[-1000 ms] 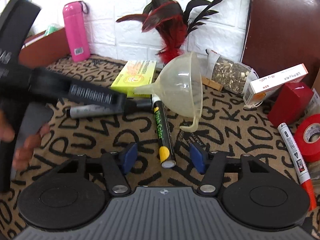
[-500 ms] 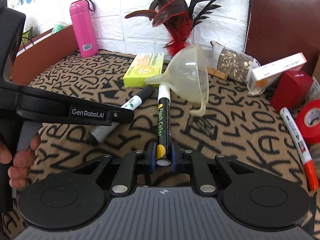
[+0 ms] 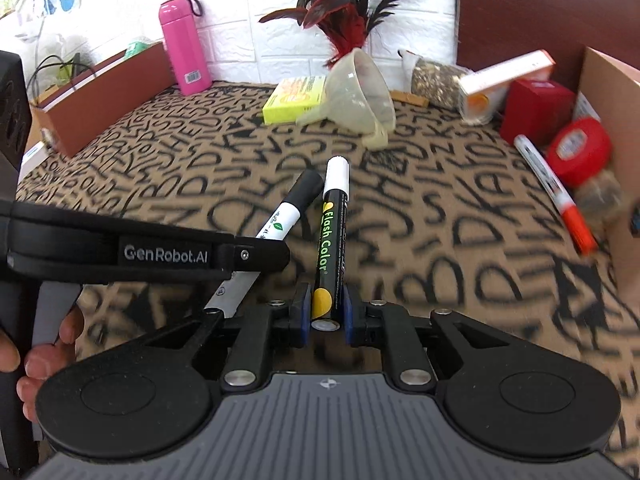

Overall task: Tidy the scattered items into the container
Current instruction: 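Lift the black and yellow-green markers with the left gripper toward the box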

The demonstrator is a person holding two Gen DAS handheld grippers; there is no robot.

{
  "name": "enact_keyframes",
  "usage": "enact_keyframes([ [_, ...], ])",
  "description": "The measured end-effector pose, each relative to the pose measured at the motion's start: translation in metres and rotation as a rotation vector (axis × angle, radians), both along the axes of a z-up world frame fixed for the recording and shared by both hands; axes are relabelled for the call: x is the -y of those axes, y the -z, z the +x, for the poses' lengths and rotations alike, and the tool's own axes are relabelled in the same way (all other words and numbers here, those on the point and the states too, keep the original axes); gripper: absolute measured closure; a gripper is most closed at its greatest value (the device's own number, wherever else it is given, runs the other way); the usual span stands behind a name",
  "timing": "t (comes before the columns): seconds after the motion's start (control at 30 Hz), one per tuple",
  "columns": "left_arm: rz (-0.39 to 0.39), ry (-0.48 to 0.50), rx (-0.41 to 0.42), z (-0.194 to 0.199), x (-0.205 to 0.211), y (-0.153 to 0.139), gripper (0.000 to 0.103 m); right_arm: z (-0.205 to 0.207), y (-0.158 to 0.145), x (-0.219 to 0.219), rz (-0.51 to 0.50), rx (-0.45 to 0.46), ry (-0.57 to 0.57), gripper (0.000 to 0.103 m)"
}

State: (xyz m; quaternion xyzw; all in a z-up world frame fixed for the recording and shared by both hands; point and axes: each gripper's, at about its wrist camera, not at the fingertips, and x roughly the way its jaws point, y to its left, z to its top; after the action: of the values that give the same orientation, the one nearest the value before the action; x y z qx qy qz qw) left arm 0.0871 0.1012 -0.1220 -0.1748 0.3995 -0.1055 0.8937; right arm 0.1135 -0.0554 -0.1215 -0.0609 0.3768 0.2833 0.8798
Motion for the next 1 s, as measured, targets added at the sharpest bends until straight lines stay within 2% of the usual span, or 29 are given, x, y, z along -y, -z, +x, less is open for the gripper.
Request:
enact_keyframes([
  [0.17, -0.028, 0.041, -0.022, -0.030, 0.033, 0.000, 0.092, -0.041, -0.001, 0.037, 0.010, -0.007, 0.009, 0.084],
  [0.33, -0.006, 0.166, -0.030, -0.051, 0.077, -0.002, 0.090, -0.077, -0.004, 0.073, 0.012, -0.021, 0.034, 0.080],
  [0.37, 0.001, 0.189, -0.030, -0.053, 0.084, -0.003, 0.082, -0.083, -0.004, 0.079, 0.010, -0.021, 0.036, 0.078],
  [0.4, 0.018, 0.198, -0.027, -0.057, 0.089, -0.004, 0.080, -0.089, -0.005, 0.084, 0.007, -0.021, 0.039, 0.078],
  [0.43, 0.040, 0.195, -0.017, -0.060, 0.093, -0.006, 0.071, -0.094, -0.005, 0.089, 0.005, -0.022, 0.043, 0.078],
  [0.47, 0.053, 0.193, -0.011, -0.062, 0.096, -0.006, 0.068, -0.097, -0.006, 0.093, 0.006, -0.023, 0.053, 0.078],
  [0.6, 0.074, 0.187, -0.012, -0.063, 0.100, -0.008, 0.064, -0.093, -0.007, 0.103, 0.019, -0.035, 0.108, 0.078],
  [0.67, 0.082, 0.181, -0.010, -0.062, 0.100, -0.009, 0.054, -0.086, -0.006, 0.104, 0.020, -0.032, 0.127, 0.078],
  [0.77, 0.096, 0.156, -0.003, -0.060, 0.102, -0.011, 0.046, -0.077, -0.004, 0.100, 0.009, -0.019, 0.138, 0.074],
  [0.83, 0.107, 0.151, -0.005, -0.057, 0.103, -0.011, 0.048, -0.073, -0.002, 0.099, 0.000, -0.010, 0.136, 0.073],
  [0.9, 0.116, 0.160, -0.013, -0.055, 0.104, -0.012, 0.054, -0.069, -0.001, 0.100, 0.002, -0.009, 0.132, 0.072],
  [0.93, 0.129, 0.170, -0.017, -0.054, 0.105, -0.012, 0.072, -0.068, 0.000, 0.100, 0.005, -0.006, 0.130, 0.072],
  [0.97, 0.144, 0.179, -0.015, -0.054, 0.107, -0.012, 0.086, -0.067, 0.001, 0.101, 0.006, -0.001, 0.126, 0.072],
  [1.0, 0.140, 0.190, -0.021, -0.053, 0.106, -0.012, 0.087, -0.066, 0.002, 0.102, 0.003, 0.004, 0.121, 0.072],
])
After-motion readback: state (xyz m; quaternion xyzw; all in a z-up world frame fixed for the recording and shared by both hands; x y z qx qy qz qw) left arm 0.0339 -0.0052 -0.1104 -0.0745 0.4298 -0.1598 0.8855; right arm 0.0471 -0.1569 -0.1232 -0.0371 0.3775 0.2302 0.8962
